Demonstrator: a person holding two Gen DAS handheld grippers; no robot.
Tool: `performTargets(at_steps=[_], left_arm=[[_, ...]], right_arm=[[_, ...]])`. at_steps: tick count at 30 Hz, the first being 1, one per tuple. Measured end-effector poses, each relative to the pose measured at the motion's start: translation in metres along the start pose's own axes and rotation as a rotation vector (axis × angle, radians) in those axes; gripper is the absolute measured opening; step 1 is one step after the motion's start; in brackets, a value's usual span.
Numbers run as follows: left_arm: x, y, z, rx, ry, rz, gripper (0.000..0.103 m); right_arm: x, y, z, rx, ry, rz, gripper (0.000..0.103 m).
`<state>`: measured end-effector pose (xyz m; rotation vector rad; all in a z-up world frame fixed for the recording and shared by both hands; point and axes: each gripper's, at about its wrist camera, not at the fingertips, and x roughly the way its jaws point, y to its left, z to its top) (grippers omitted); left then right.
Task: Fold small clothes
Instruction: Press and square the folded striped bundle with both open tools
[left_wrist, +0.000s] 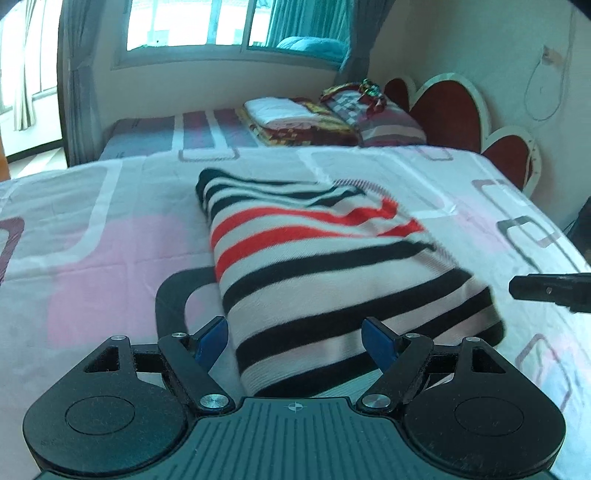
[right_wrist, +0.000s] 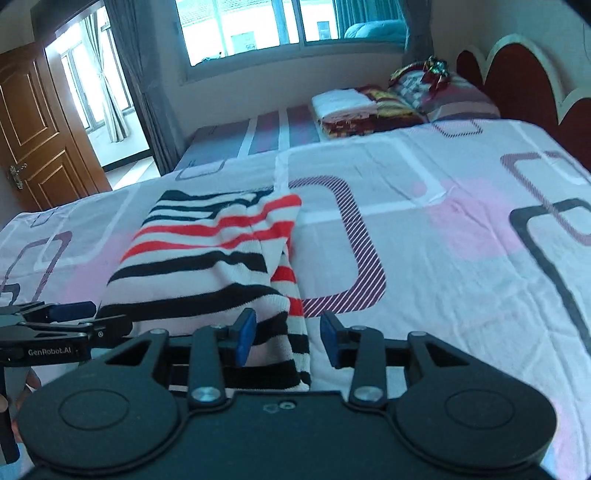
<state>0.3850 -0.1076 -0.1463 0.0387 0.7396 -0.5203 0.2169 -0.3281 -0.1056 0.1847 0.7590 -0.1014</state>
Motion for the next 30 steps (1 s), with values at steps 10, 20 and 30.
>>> performTargets(at_steps=[10, 20, 30], left_arm=[[0.01, 0.001, 0.023, -0.061, -0.025, 0.027, 0.079], [0.071, 0.019, 0.023, -0.183, 0.007, 0.09, 0.097], [0.096, 0.047, 0.044, -0.313, -0.006, 0.04, 0.066]], right_arm=[[0.006, 0.007, 0.011, -0.082, -0.008, 0.031, 0.043], [0.089, -0.001, 0.055, -0.063, 0.034, 0.12, 0.041], [0.15, -0.021, 0.076, 0.099, 0.086, 0.264, 0.024]])
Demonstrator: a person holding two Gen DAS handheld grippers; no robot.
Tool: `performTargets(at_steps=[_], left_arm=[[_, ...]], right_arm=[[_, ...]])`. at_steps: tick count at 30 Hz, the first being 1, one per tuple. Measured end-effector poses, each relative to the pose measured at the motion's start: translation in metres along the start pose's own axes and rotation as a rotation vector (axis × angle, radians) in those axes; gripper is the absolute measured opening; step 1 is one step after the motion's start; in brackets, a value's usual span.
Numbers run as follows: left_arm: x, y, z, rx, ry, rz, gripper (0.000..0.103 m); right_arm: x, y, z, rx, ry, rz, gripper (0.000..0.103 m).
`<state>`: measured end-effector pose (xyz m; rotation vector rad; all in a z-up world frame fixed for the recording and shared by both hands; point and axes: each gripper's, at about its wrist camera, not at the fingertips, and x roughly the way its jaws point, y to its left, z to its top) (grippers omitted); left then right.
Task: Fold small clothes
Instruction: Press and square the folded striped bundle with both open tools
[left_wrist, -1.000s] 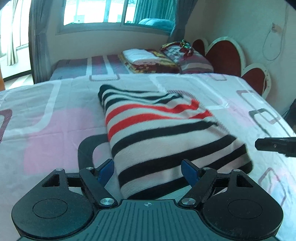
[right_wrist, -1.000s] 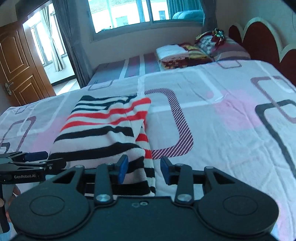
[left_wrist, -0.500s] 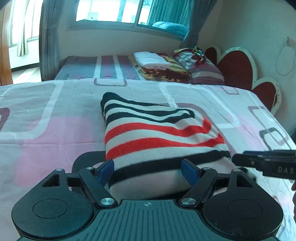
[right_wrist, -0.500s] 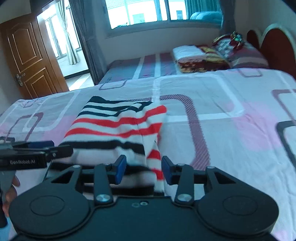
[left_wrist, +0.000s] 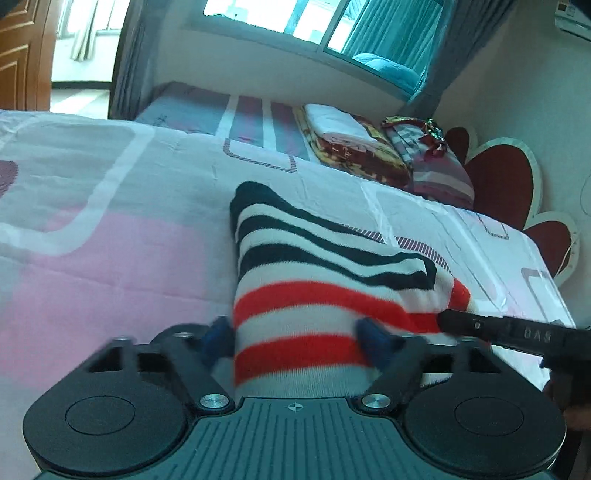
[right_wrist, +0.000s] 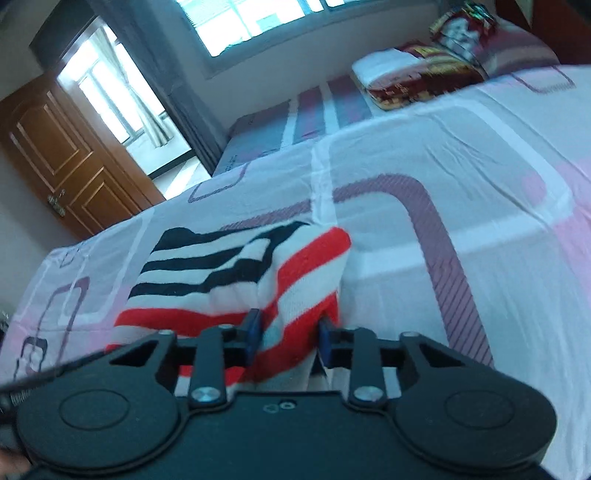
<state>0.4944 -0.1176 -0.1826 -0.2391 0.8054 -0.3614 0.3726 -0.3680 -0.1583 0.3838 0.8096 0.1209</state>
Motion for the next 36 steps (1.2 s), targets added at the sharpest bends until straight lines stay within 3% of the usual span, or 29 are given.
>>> performTargets(at_steps=[4, 7, 9, 11, 12, 13, 18, 23, 29, 31, 33, 36], left_arm=[[0.004, 0.006, 0.003, -0.043, -0.032, 0.006, 0.053], [0.013, 0.009, 0.002, -0.029, -0.041, 0.026, 0.052], [0.019, 0.011, -0.003, -0.024, -0.022, 0.033, 0.052], [0.017, 0.01, -0.003, -0.014, -0.03, 0.038, 0.052], [0.015, 0.008, -0.002, -0.008, -0.032, 0.043, 0.052], [0.012, 0.006, 0.0, -0.003, -0.036, 0.05, 0.052], [-0.01, -0.006, 0.014, 0.03, -0.112, 0.042, 0.052], [-0.003, -0.018, 0.022, 0.057, -0.107, 0.042, 0.052], [0.031, -0.022, 0.018, 0.098, -0.04, 0.12, 0.052], [0.036, -0.018, 0.018, 0.076, -0.035, 0.128, 0.052], [0.038, -0.017, 0.019, 0.062, -0.03, 0.125, 0.052], [0.039, -0.017, 0.017, 0.068, -0.026, 0.13, 0.052]], right_arm=[[-0.007, 0.016, 0.002, -0.105, -0.067, -0.009, 0.015], [-0.013, 0.025, 0.007, -0.181, -0.127, -0.008, 0.014], [-0.006, 0.024, 0.009, -0.199, -0.121, -0.033, 0.014], [0.012, 0.011, 0.004, -0.173, -0.043, -0.093, 0.018], [0.014, 0.006, -0.001, -0.163, -0.057, -0.094, 0.027], [0.012, 0.005, -0.002, -0.164, -0.073, -0.106, 0.03], [-0.008, 0.012, 0.005, -0.178, -0.113, -0.114, 0.028], [-0.023, 0.032, 0.014, -0.223, -0.206, -0.102, 0.028], [0.005, 0.058, 0.016, -0.298, -0.16, -0.077, 0.023], [0.02, 0.06, 0.016, -0.318, -0.135, -0.117, 0.022], [0.036, 0.053, 0.015, -0.326, -0.103, -0.168, 0.02], [0.045, 0.037, 0.013, -0.263, -0.108, -0.159, 0.019]])
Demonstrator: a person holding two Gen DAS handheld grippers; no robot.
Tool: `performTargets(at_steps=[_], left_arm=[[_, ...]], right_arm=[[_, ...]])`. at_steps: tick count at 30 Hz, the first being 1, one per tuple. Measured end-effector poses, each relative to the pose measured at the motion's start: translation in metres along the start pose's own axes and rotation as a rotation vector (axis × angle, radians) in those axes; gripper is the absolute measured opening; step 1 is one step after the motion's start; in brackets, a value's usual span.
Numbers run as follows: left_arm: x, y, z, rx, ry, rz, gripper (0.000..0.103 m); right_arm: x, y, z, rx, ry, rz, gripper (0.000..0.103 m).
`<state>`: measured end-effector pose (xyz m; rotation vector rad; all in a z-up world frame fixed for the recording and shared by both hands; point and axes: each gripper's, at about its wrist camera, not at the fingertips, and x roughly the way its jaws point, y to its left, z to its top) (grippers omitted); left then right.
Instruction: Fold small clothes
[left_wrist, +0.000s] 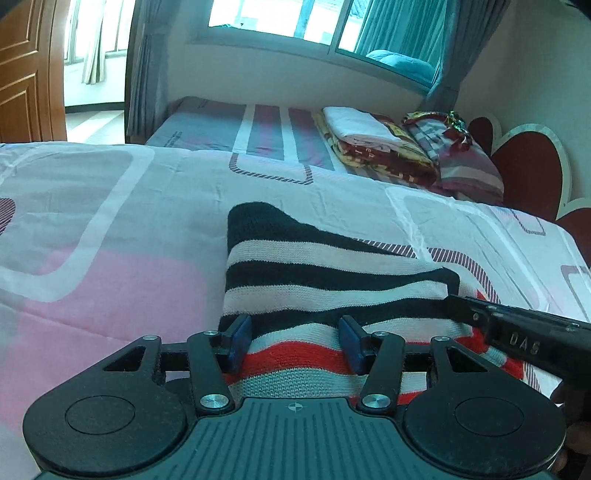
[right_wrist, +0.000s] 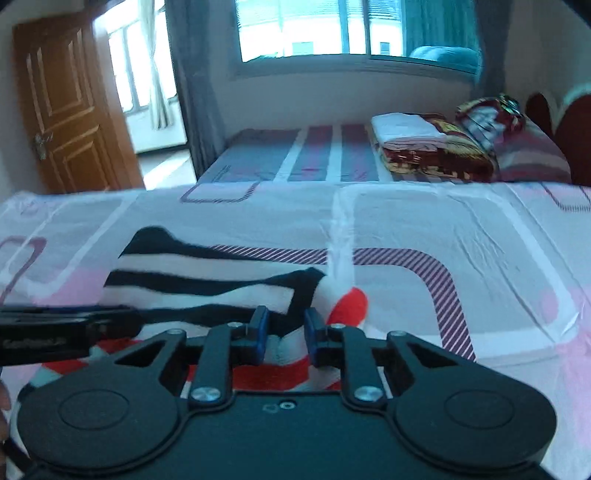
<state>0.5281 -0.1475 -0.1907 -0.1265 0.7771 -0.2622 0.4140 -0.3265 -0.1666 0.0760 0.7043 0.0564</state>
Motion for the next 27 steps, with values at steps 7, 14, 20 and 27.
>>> performTargets(at_steps=[7, 14, 20, 27], left_arm=[[-0.029, -0.005, -0.007, 0.033, -0.023, 0.02, 0.052], [-0.066, -0.002, -0.027, 0.044, -0.031, -0.005, 0.053], [-0.087, -0.002, -0.048, 0.058, -0.051, -0.012, 0.055], [-0.079, 0.003, -0.059, 0.031, -0.038, -0.017, 0.064]], right_arm=[[-0.019, -0.004, 0.0, 0.049, 0.001, 0.034, 0.022], [-0.07, 0.009, -0.01, 0.002, -0.045, 0.09, 0.026], [-0.092, 0.027, -0.025, -0.067, -0.042, 0.125, 0.026], [-0.08, 0.029, -0.054, -0.152, 0.021, 0.037, 0.021]])
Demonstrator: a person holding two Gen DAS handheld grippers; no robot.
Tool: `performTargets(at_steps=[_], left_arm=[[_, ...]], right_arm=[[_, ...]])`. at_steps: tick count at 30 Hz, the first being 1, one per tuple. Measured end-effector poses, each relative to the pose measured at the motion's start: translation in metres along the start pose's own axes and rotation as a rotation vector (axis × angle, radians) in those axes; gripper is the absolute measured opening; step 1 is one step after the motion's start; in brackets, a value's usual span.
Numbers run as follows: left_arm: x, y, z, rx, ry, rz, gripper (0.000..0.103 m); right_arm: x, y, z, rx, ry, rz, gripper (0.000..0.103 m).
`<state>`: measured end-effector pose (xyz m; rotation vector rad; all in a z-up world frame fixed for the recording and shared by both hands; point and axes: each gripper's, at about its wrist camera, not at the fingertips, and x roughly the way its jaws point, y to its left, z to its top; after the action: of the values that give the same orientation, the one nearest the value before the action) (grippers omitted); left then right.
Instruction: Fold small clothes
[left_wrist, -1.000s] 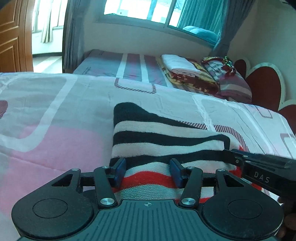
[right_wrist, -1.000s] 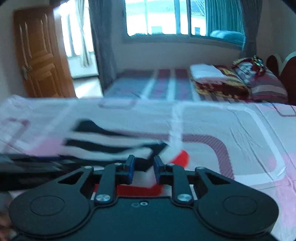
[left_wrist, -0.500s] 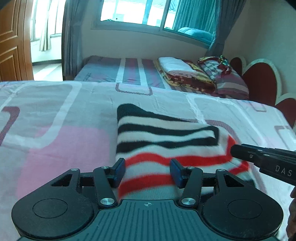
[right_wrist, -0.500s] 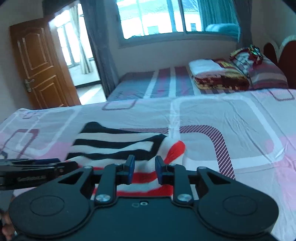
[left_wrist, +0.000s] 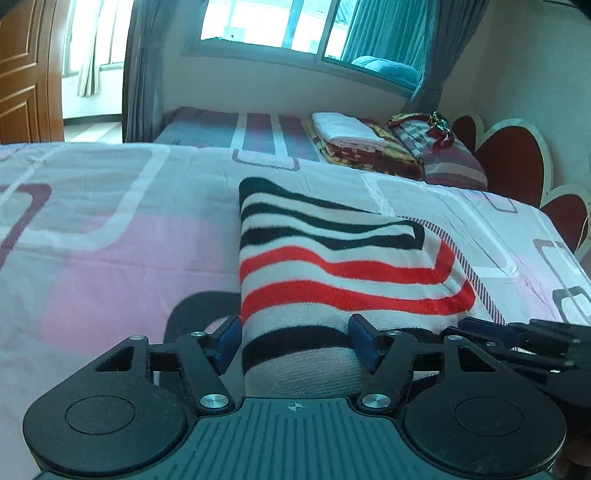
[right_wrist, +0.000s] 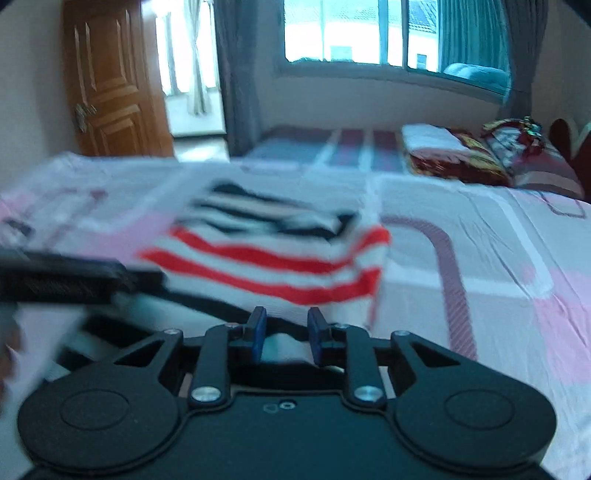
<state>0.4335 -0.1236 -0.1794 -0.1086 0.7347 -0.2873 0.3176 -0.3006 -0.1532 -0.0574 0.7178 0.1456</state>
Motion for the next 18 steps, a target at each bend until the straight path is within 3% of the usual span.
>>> performTargets(at_steps=[4, 12, 18], left_arm=[[0.003, -0.002, -0.003, 0.003, -0.008, 0.035, 0.073], [-0.03, -0.007, -0.014, 0.051, -0.058, 0.044, 0.074], [-0.042, -0.007, -0.038, 0.08, 0.002, 0.018, 0.074]], right_arm=[[0.007, -0.005, -0.012, 0.021, -0.032, -0.006, 0.021], [-0.017, -0.006, -0.011, 0.083, -0.04, 0.029, 0.027], [-0.055, 0.003, -0.02, 0.055, -0.079, 0.061, 0.026]])
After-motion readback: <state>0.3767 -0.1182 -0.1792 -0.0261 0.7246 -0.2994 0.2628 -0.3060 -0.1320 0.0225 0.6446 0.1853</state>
